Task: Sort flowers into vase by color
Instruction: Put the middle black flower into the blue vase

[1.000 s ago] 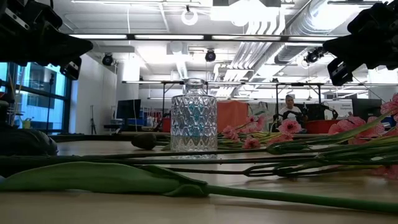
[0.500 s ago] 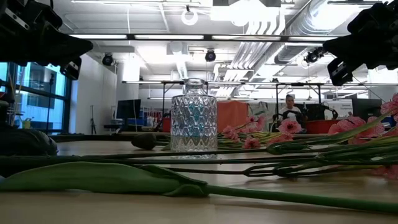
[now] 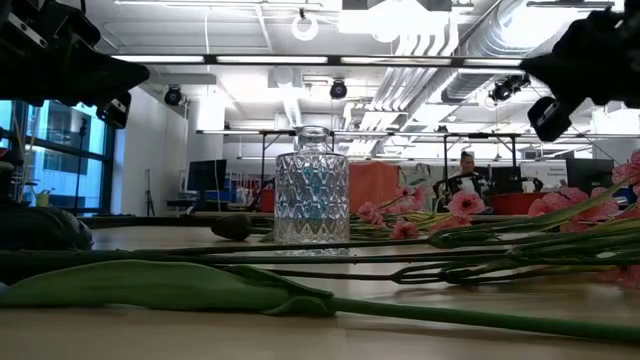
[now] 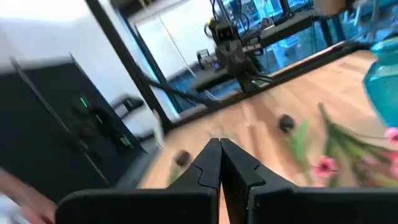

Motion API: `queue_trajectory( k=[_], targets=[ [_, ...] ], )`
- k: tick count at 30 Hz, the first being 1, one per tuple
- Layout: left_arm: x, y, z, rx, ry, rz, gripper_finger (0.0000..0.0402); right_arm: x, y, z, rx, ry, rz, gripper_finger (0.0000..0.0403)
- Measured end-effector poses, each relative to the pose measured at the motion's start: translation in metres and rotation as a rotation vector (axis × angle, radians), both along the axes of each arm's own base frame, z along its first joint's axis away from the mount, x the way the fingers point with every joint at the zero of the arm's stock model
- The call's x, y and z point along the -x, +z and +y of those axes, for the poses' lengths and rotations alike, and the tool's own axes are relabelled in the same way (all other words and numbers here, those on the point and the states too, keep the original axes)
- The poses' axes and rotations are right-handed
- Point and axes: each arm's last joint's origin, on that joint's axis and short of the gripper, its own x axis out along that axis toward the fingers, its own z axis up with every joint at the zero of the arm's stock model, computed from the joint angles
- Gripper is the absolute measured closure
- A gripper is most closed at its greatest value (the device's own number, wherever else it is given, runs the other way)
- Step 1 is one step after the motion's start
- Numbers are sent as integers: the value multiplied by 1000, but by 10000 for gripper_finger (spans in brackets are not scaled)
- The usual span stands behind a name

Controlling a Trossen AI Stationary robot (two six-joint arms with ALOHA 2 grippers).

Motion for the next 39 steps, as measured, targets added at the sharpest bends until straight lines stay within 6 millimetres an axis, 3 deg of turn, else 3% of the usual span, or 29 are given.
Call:
queue_trajectory(
  k=[7, 18, 23, 28, 34, 39],
  targets=[
    [0, 0, 0, 0, 0, 0, 401, 3, 17, -6, -267, -153, -166, 403],
    [0, 0, 0, 0, 0, 0, 401, 19, 51, -8, -274, -170, -559, 403],
    [0, 0, 0, 0, 0, 1, 401, 15, 67, -11, -246, -321, -509, 403],
    [0, 0, 0, 0, 0, 0, 401, -10, 87, -14, -208, -402, -318, 393],
    [0, 0, 0, 0, 0, 0, 401, -69, 107, -18, -126, -451, -22, 349],
    [0, 0, 0, 0, 0, 0, 401, -117, 118, -36, -80, -527, 244, 299]
  ],
)
